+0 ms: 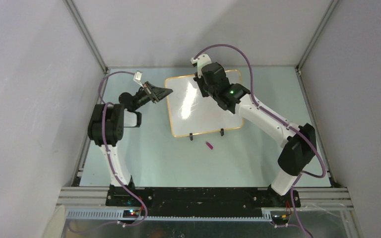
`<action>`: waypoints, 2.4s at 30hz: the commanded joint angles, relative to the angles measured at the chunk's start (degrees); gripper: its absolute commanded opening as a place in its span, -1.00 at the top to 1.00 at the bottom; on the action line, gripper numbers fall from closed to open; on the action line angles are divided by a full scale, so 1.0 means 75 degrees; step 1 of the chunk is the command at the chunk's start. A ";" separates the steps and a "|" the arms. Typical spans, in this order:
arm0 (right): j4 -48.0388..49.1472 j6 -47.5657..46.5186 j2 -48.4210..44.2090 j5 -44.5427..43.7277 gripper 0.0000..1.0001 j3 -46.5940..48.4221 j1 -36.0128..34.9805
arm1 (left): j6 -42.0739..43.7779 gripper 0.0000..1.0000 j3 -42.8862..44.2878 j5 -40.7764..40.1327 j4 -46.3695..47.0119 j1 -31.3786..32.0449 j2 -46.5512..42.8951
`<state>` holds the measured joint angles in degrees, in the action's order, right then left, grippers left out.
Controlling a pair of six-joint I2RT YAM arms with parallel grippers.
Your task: Write a sentence on the whiteboard
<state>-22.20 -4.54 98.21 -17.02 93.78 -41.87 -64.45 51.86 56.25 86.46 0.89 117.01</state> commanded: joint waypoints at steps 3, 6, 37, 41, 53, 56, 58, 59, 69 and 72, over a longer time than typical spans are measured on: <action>0.0104 0.0038 -0.0071 0.0065 1.00 0.0042 0.0028 | 0.0400 1.00 0.0054 0.0613 0.0157 0.0172 0.0136; 0.0117 0.0078 -0.0154 0.0057 1.00 -0.0114 0.0022 | 0.0399 1.00 0.0054 0.0610 0.0158 0.0173 0.0137; 0.0252 0.0344 -0.0787 -0.0048 1.00 -0.1530 -0.0306 | 0.0396 1.00 0.0053 0.0611 0.0164 0.0173 0.0124; 0.0186 0.0249 -0.0894 -0.0001 1.00 -0.1256 -0.0280 | 0.0395 1.00 0.0061 0.0610 0.0162 0.0171 0.0123; -0.0005 0.0149 -0.1068 0.0096 1.00 -0.0772 -0.0166 | 0.0393 1.00 0.0070 0.0616 0.0156 0.0168 0.0135; -0.0005 0.0142 -0.0966 0.0111 1.00 -0.0683 -0.0085 | 0.0393 1.00 0.0070 0.0610 0.0156 0.0176 0.0137; -0.0016 0.0137 -0.0889 0.0109 1.00 -0.0627 -0.0052 | 0.0397 1.00 0.0069 0.0611 0.0156 0.0172 0.0131; -0.0011 0.0130 -0.0857 0.0112 1.00 -0.0606 -0.0036 | 0.0397 1.00 0.0061 0.0610 0.0156 0.0171 0.0127; -0.0032 0.0117 -0.0534 0.0095 1.00 -0.0491 0.0036 | 0.0391 1.00 0.0069 0.0610 0.0162 0.0169 0.0136; -0.0039 0.0140 -0.0558 0.0116 1.00 -0.0563 0.0029 | 0.0401 1.00 0.0062 0.0611 0.0156 0.0173 0.0136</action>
<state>-22.87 -3.09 93.86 -16.03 87.79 -41.76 -64.45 51.86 56.34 86.48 0.89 117.01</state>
